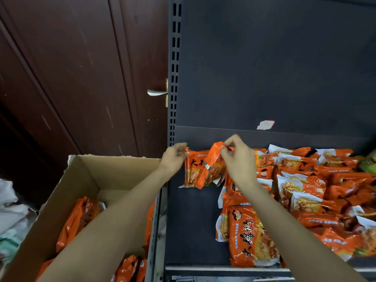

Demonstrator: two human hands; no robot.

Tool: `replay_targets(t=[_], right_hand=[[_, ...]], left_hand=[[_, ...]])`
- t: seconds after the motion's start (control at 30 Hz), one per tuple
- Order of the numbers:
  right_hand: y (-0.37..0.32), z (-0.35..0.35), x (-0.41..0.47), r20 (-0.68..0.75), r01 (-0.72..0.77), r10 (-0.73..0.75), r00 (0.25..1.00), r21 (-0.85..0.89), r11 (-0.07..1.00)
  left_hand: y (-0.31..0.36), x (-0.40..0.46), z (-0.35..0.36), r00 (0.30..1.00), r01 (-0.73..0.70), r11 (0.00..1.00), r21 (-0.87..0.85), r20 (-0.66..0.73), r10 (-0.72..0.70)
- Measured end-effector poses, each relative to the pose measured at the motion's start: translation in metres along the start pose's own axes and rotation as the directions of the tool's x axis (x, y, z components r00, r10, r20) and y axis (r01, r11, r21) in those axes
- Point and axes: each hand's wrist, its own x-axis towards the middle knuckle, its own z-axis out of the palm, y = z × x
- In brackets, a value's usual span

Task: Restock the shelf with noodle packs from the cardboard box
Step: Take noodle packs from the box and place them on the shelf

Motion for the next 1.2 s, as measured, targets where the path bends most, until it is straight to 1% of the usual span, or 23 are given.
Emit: replay_targets(t=[0.07,0.17,0.23,0.33,0.4,0.47,0.5,0.57,0.63,0.7,0.77,0.8,0.87,0.9,0.93,0.97,1.03,1.13,1.2], right_hand=[[0.007,0.006,-0.004,0.031,-0.053,0.053,0.998,0.014,0.998],[0.015,0.014,-0.006,0.059,-0.166,0.162,0.985,0.079,0.983],[0.018,0.018,-0.003,0.064,-0.212,0.208,0.976,0.074,0.974],[0.017,0.025,0.006,0.093,-0.258,0.255,0.962,0.027,0.966],[0.016,0.028,0.013,0.094,-0.266,0.267,0.959,-0.027,0.964],[0.015,0.030,0.019,0.100,-0.244,0.256,0.961,-0.119,0.962],[0.015,0.029,0.022,0.110,-0.221,0.242,0.964,-0.173,0.960],[0.016,0.030,0.024,0.123,-0.182,0.216,0.969,-0.241,0.953],[0.019,0.031,0.026,0.109,-0.177,0.209,0.972,-0.251,0.952],[0.022,0.032,0.026,0.092,-0.182,0.205,0.974,-0.212,0.960],[0.025,0.033,0.028,0.085,-0.206,0.214,0.973,-0.095,0.974],[0.027,0.034,0.028,0.078,-0.242,0.242,0.967,-0.016,0.970],[0.032,0.033,0.028,0.087,-0.341,0.331,0.940,0.156,0.927],[0.035,0.033,0.027,0.107,-0.380,0.365,0.925,0.219,0.899],[0.037,0.032,0.025,0.137,-0.406,0.383,0.914,0.244,0.881],[0.039,0.032,0.023,0.166,-0.416,0.385,0.908,0.231,0.880],[0.040,0.031,0.020,0.207,-0.386,0.356,0.911,0.129,0.914],[0.038,0.030,0.017,0.174,-0.220,0.233,0.957,-0.089,0.971],[0.031,0.027,0.015,0.137,-0.110,0.145,0.980,-0.236,0.965]], left_hand=[[0.003,0.003,0.001,0.999,-0.024,0.999,-0.024,0.027,0.025],[0.003,0.006,0.001,0.997,-0.036,0.998,-0.058,0.061,0.040],[0.002,0.005,0.001,0.997,-0.029,0.996,-0.079,0.065,0.034],[0.000,0.005,0.002,0.997,-0.017,1.000,-0.006,0.071,0.017],[-0.001,0.002,0.002,0.993,0.019,0.999,0.027,0.119,-0.023],[-0.003,-0.004,0.000,0.978,0.028,0.999,0.020,0.207,-0.032],[-0.003,-0.007,0.000,0.966,0.011,0.999,0.043,0.257,-0.022],[-0.006,-0.012,0.003,0.943,-0.041,0.989,0.144,0.334,-0.009],[-0.010,-0.012,0.007,0.947,-0.110,0.959,0.261,0.319,0.022],[-0.014,-0.009,0.008,0.969,-0.145,0.939,0.313,0.236,0.071],[-0.017,-0.006,0.008,0.977,-0.163,0.950,0.266,0.178,0.118],[-0.018,-0.006,0.008,0.977,-0.178,0.958,0.225,0.155,0.145],[-0.016,-0.007,0.008,0.970,-0.234,0.953,0.190,0.112,0.216],[-0.015,-0.007,0.009,0.966,-0.256,0.946,0.197,0.100,0.240],[-0.015,-0.007,0.009,0.964,-0.263,0.943,0.203,0.090,0.250],[-0.015,-0.006,0.009,0.967,-0.254,0.946,0.202,0.084,0.241],[-0.014,-0.006,0.009,0.973,-0.229,0.954,0.194,0.071,0.219],[-0.007,-0.008,0.010,0.975,-0.221,0.946,0.238,0.046,0.216],[-0.001,-0.011,0.010,0.976,-0.214,0.927,0.307,0.033,0.215]])
